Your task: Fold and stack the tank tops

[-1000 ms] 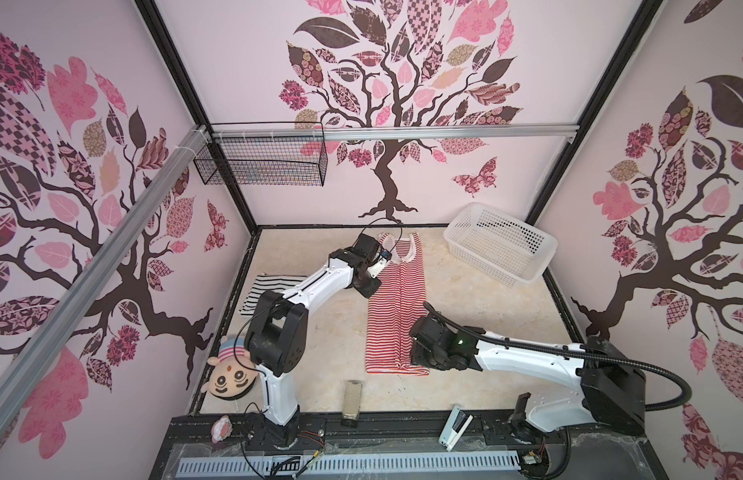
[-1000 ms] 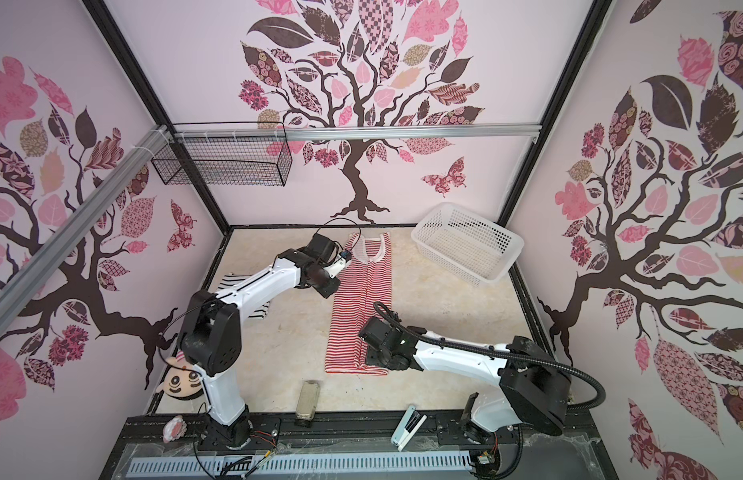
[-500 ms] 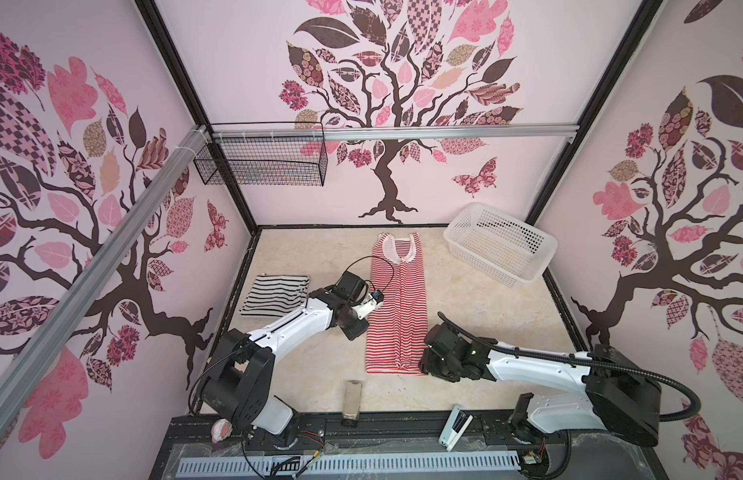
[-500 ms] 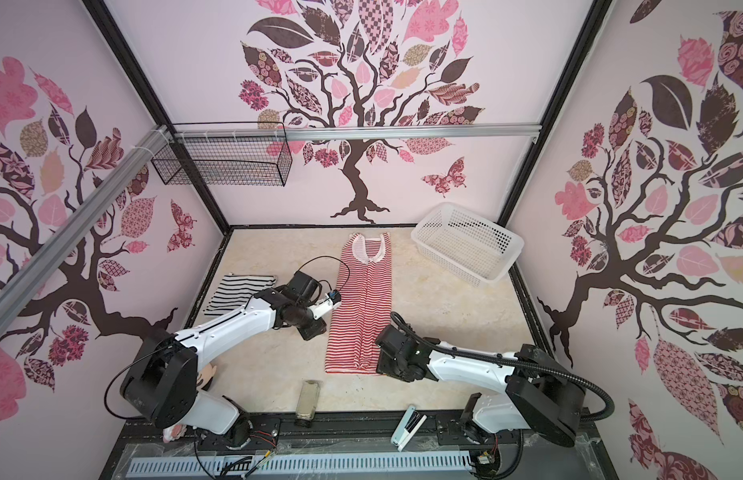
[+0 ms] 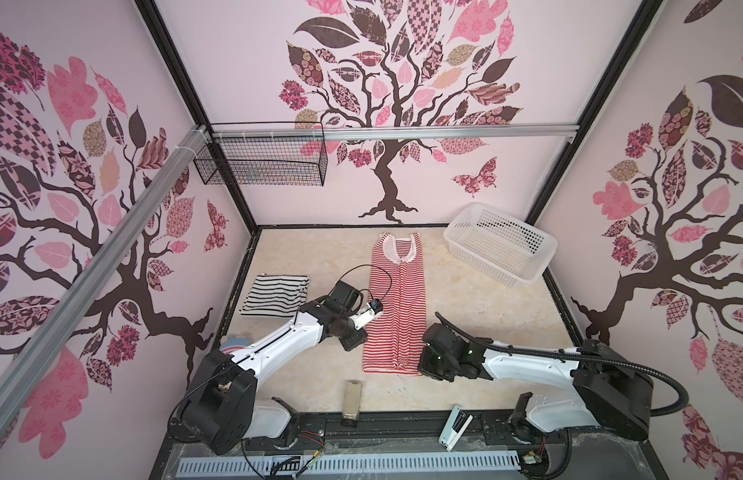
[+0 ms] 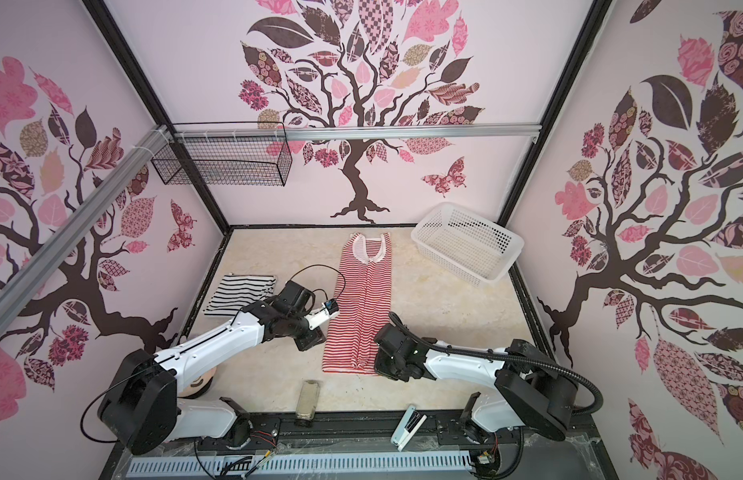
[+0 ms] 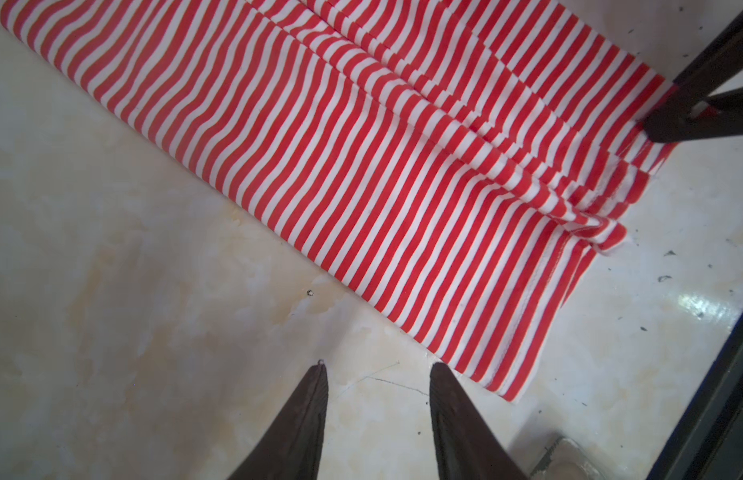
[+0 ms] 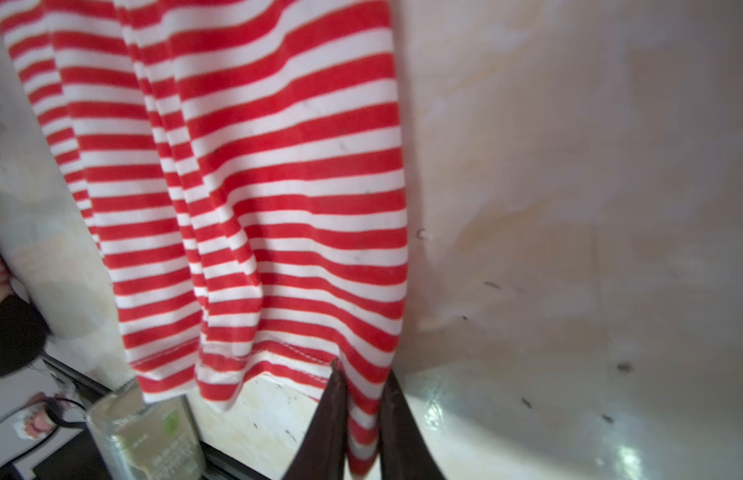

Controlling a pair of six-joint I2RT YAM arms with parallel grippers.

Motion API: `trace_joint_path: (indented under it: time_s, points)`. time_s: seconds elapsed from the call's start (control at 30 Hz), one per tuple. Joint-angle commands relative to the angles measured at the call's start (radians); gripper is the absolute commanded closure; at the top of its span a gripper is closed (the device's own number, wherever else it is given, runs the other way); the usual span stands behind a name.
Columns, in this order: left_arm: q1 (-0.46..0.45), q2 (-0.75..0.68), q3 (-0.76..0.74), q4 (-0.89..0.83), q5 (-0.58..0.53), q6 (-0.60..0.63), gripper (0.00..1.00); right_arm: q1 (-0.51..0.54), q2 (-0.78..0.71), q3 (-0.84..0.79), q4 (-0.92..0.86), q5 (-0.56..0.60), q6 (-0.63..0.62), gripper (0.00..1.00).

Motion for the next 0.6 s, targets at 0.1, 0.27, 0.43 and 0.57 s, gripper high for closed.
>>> trace_joint_path:
  time_s: [0.1, 0.27, 0.43, 0.57]
  points:
    - [-0.126, -0.051, -0.073, 0.018, -0.074, 0.054, 0.54, -0.014, -0.072, 0.044, -0.077, 0.033, -0.030, 0.97]
    - [-0.221, -0.040, -0.090, 0.038, -0.132, 0.049, 0.54, -0.055, -0.142, 0.052, -0.118, 0.044, -0.055, 0.99]
    - [-0.307, -0.016, -0.101, 0.066, -0.167, 0.038, 0.54, -0.065, -0.178, 0.070, -0.153, 0.086, -0.071, 0.98]
    - [-0.361, 0.009, -0.114, 0.092, -0.170, 0.036, 0.54, -0.068, -0.177, 0.063, -0.150, 0.082, -0.071, 0.98]
